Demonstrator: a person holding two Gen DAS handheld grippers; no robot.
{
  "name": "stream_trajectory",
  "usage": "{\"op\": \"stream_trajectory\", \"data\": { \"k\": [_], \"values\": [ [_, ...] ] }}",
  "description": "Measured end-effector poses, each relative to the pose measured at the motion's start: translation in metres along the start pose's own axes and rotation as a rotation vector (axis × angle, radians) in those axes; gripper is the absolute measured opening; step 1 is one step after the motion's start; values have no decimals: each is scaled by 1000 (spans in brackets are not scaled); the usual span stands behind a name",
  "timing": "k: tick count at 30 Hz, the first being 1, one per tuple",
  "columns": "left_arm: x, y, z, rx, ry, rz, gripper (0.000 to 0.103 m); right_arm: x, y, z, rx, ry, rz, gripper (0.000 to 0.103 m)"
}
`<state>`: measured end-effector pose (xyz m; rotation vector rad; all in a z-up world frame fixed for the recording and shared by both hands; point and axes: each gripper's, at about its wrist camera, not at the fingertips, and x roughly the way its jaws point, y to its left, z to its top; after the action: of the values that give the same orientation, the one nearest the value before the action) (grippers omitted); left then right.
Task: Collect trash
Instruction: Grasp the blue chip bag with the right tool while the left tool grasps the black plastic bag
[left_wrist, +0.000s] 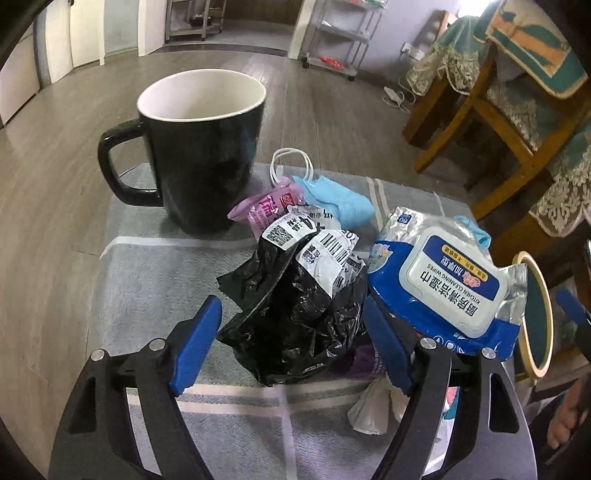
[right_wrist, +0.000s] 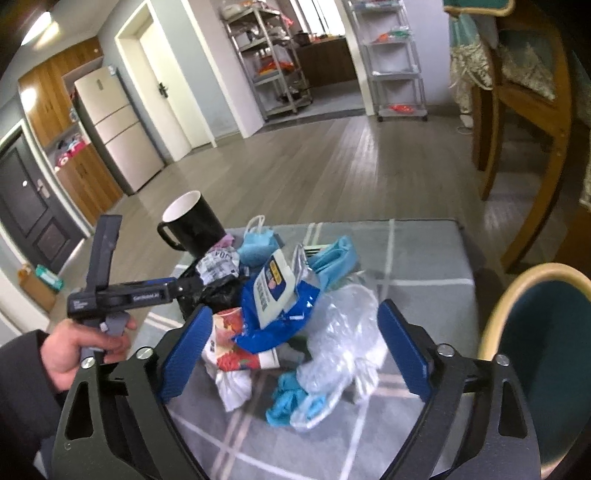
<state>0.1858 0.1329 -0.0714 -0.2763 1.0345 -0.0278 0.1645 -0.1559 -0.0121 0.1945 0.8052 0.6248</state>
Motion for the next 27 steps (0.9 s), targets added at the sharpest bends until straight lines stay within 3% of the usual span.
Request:
{"op": "stream_trajectory", "data": {
  "k": [4, 15, 18, 21, 27],
  "values": [
    [3, -1, 2, 12, 3, 12, 78, 25, 0, 8, -15, 49, 9, 73],
    [9, -3, -2, 37, 11, 25, 75, 88, 4, 22, -45, 192, -6, 61],
    [9, -3, -3, 33, 16, 13, 69, 89, 8, 17, -62, 209, -1, 47],
    [8, -3, -5, 30, 18, 2, 62, 84, 12, 13, -86, 202, -1, 43],
    [-2, -10, -12, 53, 4, -14, 37, 63, 17, 10, -92, 142, 14, 33]
  ]
}}
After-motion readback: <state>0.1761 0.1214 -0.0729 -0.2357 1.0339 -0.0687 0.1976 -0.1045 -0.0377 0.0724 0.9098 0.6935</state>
